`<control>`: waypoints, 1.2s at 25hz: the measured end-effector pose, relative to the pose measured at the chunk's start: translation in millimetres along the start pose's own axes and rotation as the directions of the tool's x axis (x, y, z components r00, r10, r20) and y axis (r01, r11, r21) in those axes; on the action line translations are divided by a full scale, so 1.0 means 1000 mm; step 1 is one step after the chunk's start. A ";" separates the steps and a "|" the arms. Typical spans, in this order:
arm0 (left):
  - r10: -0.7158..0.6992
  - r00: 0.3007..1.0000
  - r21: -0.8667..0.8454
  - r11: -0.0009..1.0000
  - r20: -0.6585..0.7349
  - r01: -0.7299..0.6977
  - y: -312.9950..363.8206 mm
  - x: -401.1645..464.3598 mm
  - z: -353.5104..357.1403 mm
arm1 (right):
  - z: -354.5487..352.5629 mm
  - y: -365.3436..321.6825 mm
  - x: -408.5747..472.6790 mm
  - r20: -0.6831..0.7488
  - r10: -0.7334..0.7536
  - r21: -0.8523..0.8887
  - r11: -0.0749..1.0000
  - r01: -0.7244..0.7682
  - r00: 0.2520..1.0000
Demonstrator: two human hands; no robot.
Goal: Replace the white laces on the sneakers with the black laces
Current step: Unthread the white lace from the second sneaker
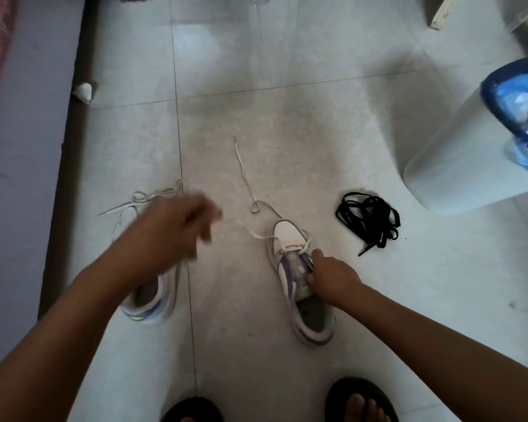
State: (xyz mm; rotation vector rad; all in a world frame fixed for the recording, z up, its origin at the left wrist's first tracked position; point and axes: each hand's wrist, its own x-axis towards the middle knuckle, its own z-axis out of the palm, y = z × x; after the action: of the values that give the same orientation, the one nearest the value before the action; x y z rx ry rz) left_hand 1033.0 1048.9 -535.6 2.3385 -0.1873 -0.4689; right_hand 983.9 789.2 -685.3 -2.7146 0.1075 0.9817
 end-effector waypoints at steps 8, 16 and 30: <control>-0.237 0.892 0.396 0.915 0.385 0.073 -0.012 0.002 0.152 | -0.029 -0.008 0.019 -0.150 -0.175 -0.048 0.984 0.170 0.973; -0.226 0.946 0.459 0.883 0.233 0.098 -0.018 0.013 0.202 | -0.011 -0.015 0.033 -0.161 -0.345 -0.389 0.883 0.262 0.925; 0.021 0.985 0.679 0.722 0.170 -0.132 -0.088 -0.010 0.144 | -0.133 0.054 0.040 -0.573 0.090 -0.044 0.989 -0.141 0.815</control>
State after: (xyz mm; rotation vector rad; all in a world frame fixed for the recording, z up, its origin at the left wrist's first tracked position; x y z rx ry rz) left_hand 968.4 1023.0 -689.8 3.0094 -0.6272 -0.6115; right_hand 1088.7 703.0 -623.5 -3.0188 0.3504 0.1578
